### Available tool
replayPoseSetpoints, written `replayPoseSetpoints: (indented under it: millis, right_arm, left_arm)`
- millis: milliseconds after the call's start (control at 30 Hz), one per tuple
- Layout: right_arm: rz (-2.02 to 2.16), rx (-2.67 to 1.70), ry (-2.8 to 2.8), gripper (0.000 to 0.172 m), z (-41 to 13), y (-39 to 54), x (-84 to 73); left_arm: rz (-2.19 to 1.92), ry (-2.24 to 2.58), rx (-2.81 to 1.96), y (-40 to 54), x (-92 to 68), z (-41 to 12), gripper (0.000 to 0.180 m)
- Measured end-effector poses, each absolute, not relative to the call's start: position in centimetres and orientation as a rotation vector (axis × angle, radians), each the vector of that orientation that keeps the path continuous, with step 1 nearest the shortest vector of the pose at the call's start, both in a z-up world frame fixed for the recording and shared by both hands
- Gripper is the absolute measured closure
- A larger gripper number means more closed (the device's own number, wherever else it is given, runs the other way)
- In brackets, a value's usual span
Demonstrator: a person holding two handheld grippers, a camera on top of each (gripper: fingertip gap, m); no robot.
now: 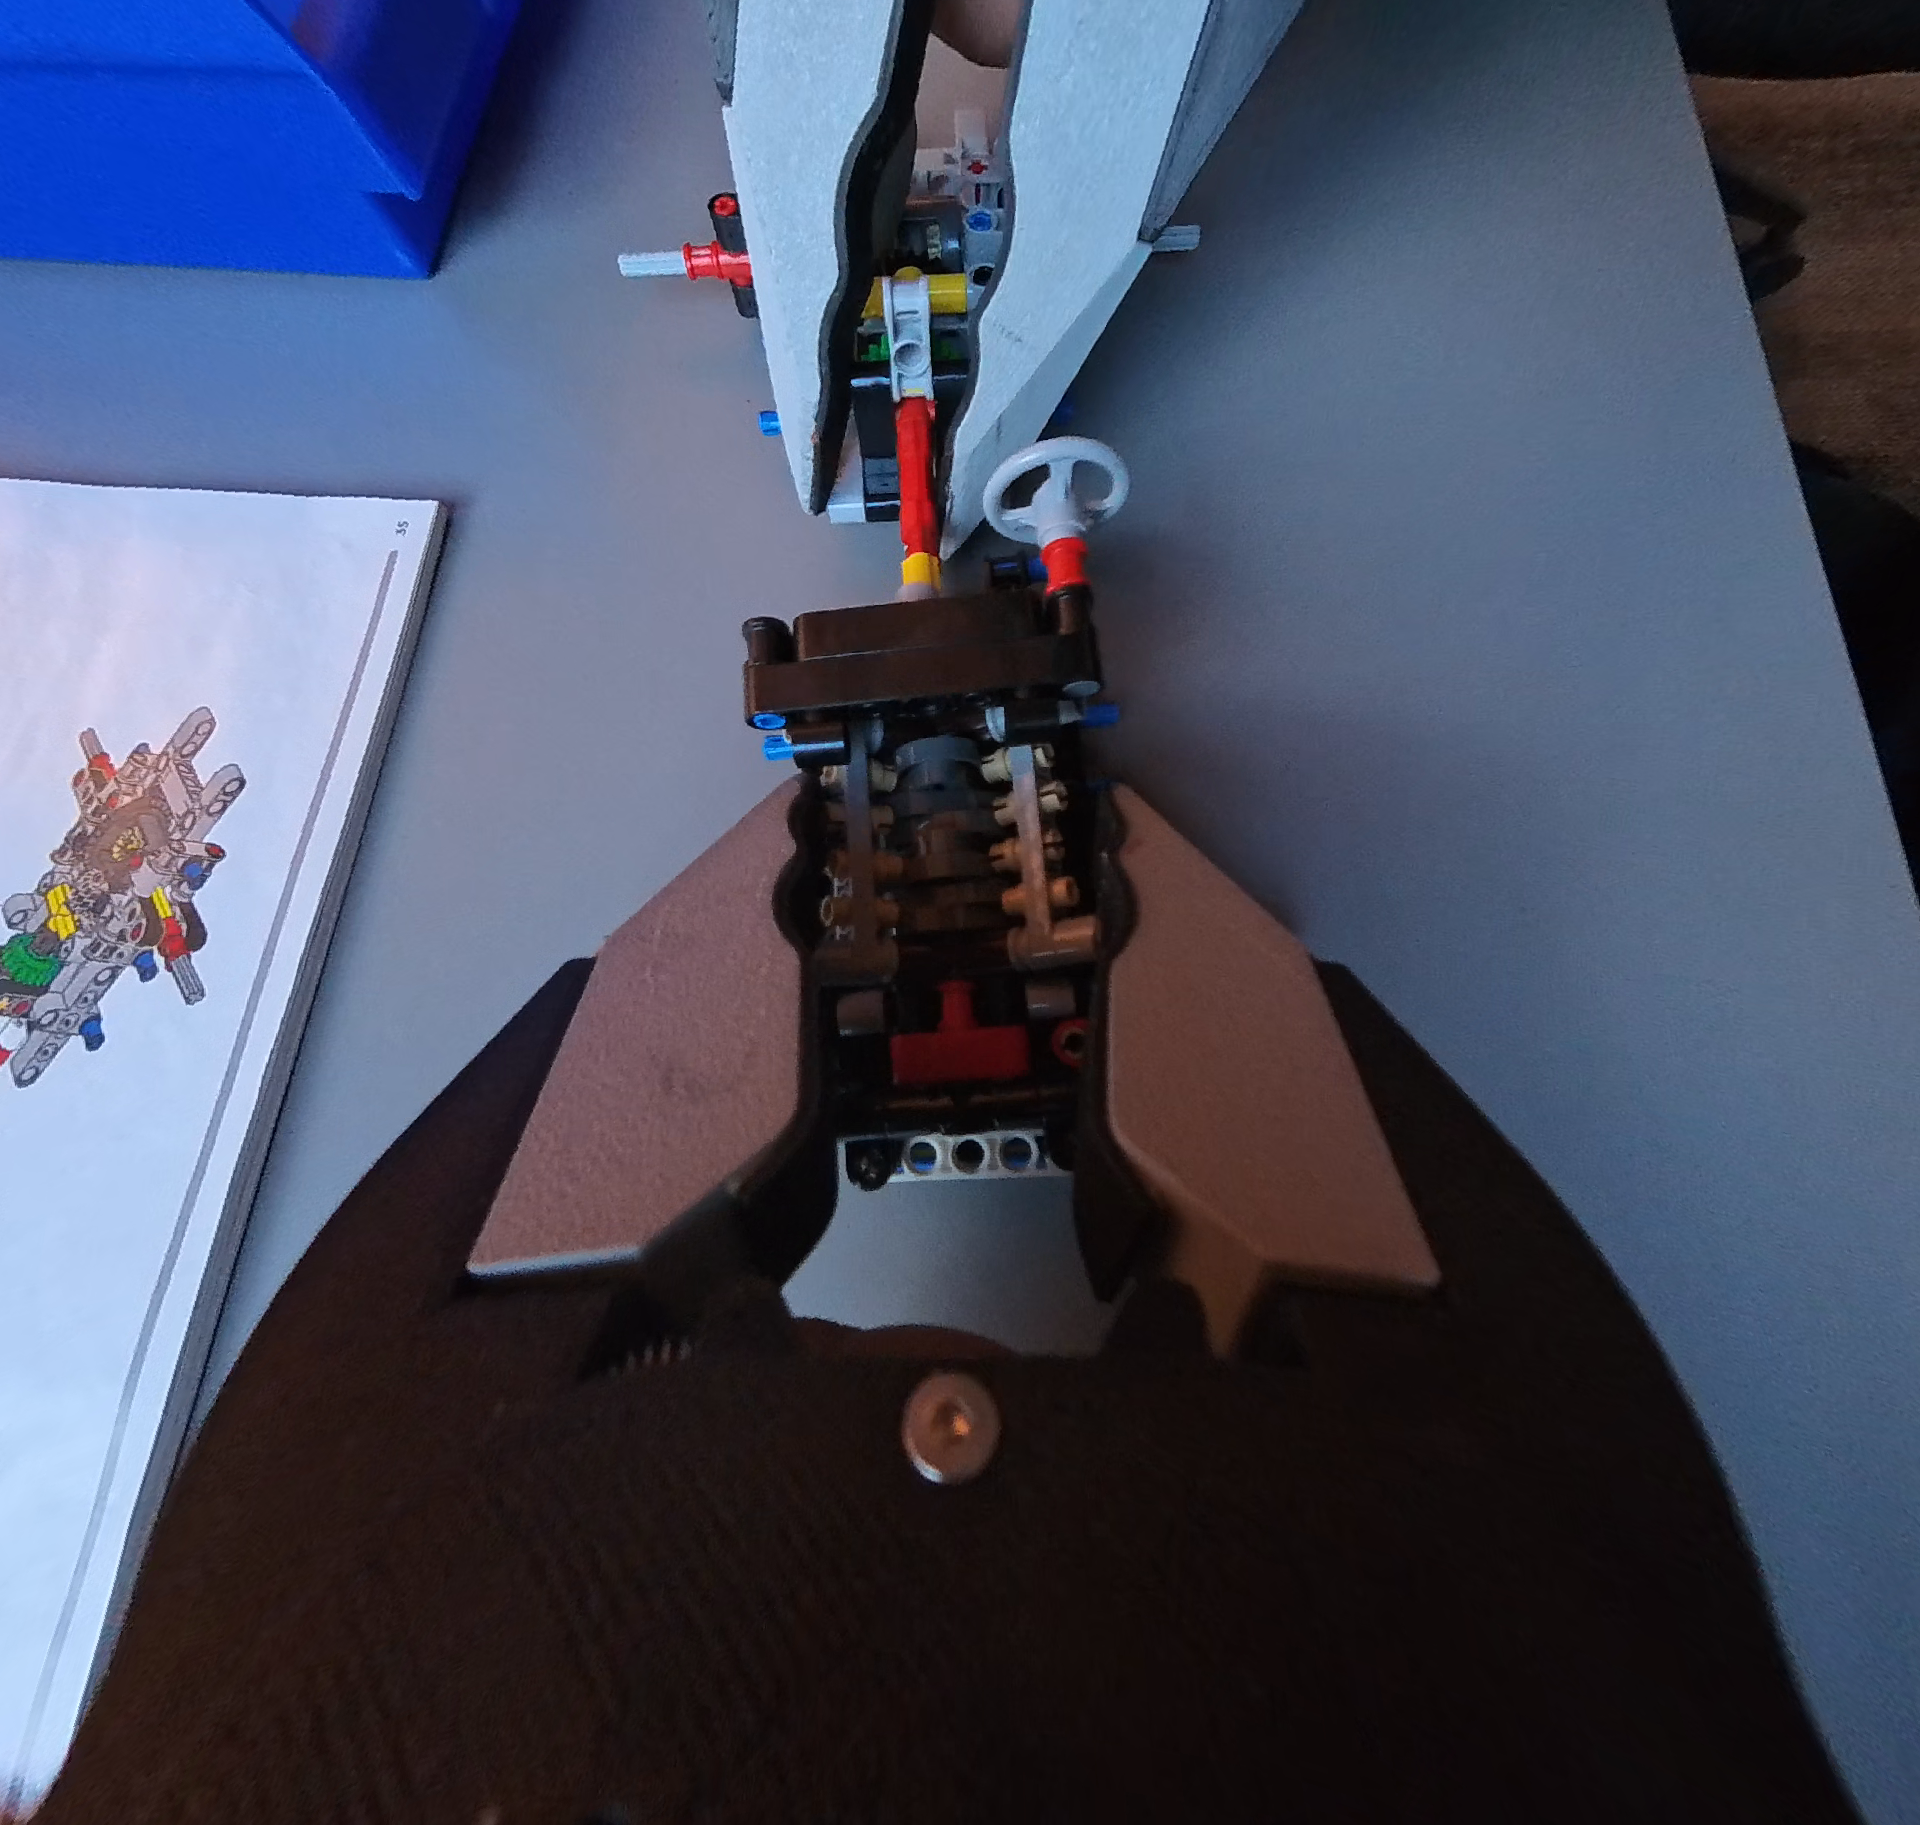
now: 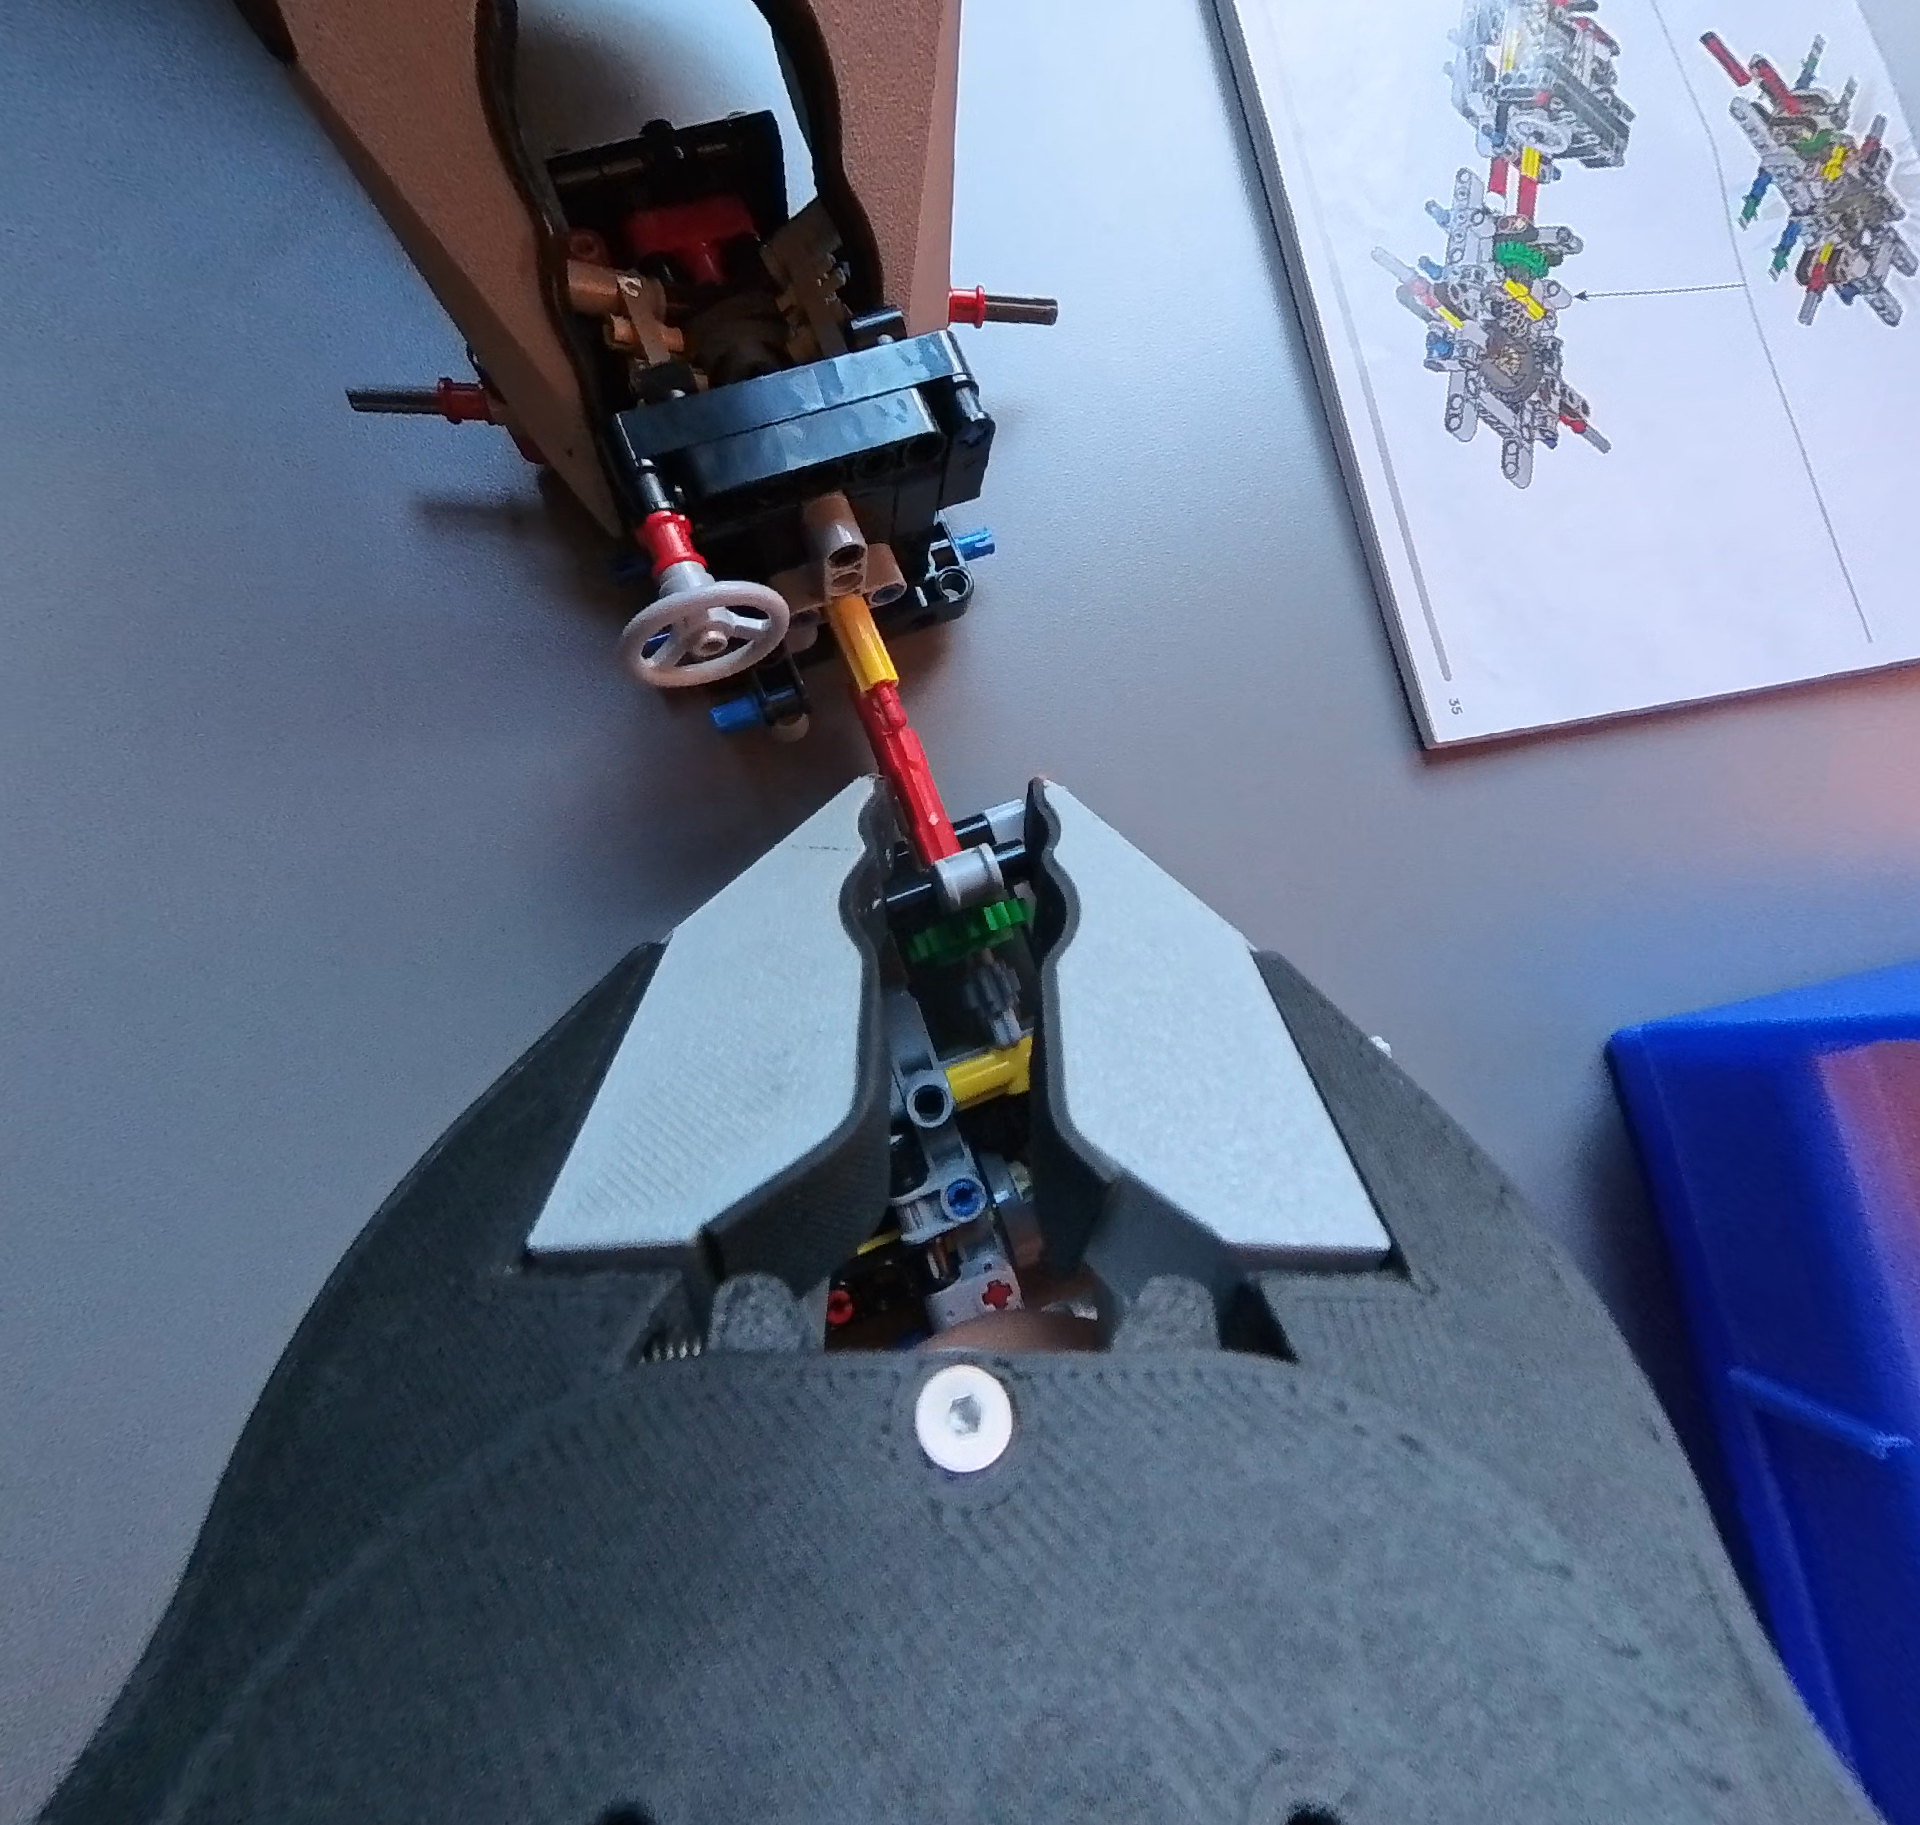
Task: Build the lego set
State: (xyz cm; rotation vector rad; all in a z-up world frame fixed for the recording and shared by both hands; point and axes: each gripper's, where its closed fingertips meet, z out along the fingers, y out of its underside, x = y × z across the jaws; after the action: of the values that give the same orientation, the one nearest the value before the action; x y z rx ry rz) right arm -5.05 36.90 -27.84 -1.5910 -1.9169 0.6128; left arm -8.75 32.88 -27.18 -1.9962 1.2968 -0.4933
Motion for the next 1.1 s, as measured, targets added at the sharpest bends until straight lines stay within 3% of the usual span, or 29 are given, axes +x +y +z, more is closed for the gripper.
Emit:
replayPoseSetpoints:
  millis: [1100]
  right_arm:
    - [0.708,-1.603,-1.894,0.15,-27.62,37.07,-4.95]
  left_arm:
    - [-0.514,1.283,-2.021,33.31,-8.6,-27.24,0.13]
